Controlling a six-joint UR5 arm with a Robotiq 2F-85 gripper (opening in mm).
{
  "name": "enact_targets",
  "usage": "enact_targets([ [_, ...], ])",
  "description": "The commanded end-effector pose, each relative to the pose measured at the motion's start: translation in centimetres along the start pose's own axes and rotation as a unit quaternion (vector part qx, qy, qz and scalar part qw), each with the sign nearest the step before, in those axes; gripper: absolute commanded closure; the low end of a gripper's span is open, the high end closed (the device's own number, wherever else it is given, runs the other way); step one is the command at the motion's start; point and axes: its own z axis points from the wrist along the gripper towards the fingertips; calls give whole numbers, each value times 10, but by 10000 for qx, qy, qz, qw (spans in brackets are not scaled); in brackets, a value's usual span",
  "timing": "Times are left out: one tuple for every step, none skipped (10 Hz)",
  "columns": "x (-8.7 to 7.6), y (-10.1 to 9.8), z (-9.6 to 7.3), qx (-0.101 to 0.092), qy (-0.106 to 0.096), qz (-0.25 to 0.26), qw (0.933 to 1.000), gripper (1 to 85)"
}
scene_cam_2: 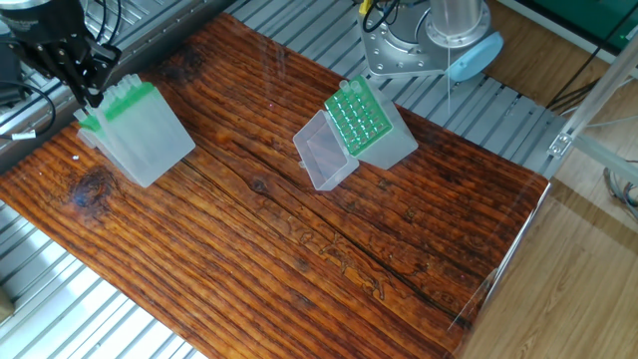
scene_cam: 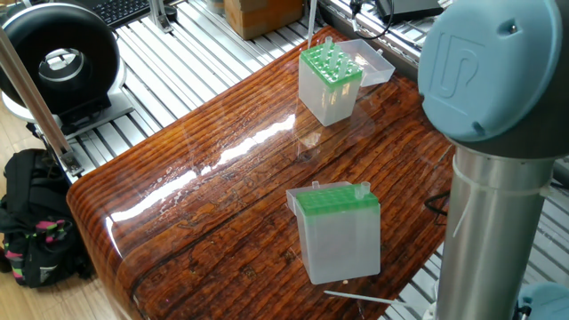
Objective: Transfer all large pipette tips from one holder to another
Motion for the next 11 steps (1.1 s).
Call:
enact_targets([
  [4,-7,-1,123,62,-73,9999,807],
  [6,-7,-1,124,97,-119,9998,807],
  [6,-7,-1,130,101,-157,9997,807],
  [6,-9,-1,164,101,-205,9996,807],
  [6,-9,-1,171,105,-213,9996,807],
  [5,-5,-1,88,82,-178,9998,807],
  [4,4,-1,-87,60,-111,9999,807],
  [3,6,-1,-119,37,-148,9998,800],
  [4,6,-1,-118,72,-186,9997,797],
  [8,3,-1,-72,135,-227,9996,797],
  [14,5,-2,-106,263,-226,9993,797],
])
